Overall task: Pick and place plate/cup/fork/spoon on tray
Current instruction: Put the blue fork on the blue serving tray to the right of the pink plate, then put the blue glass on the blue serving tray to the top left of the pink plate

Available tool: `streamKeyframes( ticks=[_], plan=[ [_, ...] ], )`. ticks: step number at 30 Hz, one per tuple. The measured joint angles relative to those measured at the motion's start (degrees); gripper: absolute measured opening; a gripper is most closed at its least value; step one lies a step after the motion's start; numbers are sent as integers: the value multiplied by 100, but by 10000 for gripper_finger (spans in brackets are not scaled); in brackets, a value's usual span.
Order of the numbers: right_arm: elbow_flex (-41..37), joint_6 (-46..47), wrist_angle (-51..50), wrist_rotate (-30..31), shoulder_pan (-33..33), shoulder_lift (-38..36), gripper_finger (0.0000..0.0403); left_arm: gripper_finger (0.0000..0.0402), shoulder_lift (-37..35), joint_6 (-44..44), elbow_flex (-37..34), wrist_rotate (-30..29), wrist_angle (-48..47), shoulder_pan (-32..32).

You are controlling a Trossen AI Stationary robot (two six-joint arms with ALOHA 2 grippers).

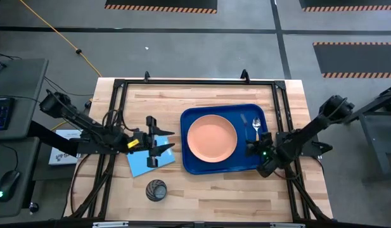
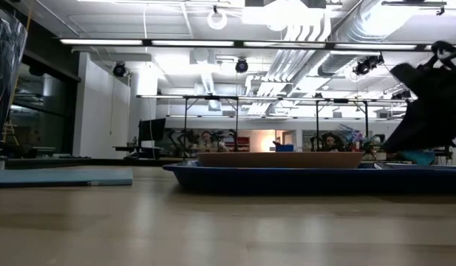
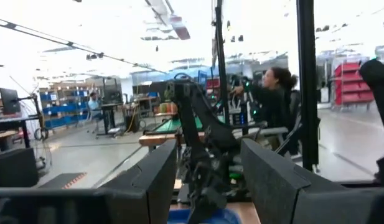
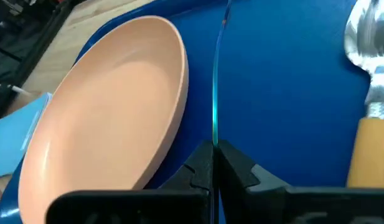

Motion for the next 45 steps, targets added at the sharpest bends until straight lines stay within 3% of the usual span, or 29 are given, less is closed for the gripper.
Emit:
streamKeyframes(
  ticks=[8, 20, 30, 39, 45],
  plan=[
    [0, 568, 151, -445, -255, 597, 0, 167, -48, 1, -5, -5, -16, -134],
    [0, 520, 190, -980, -623, 607, 21, 167, -48, -1, -5, -25, -18, -155],
    [0, 246, 63, -989, -729, 593, 98, 168, -48, -5, -5, -28, -22, -155],
    [0, -200, -587, -1127, -725, -177, 170, 168, -44, 66, -5, -33, -55, -155],
    [0, -829, -761, -644, -725, -978, 183, 168, -44, 99, -5, -36, -57, -155]
  ],
)
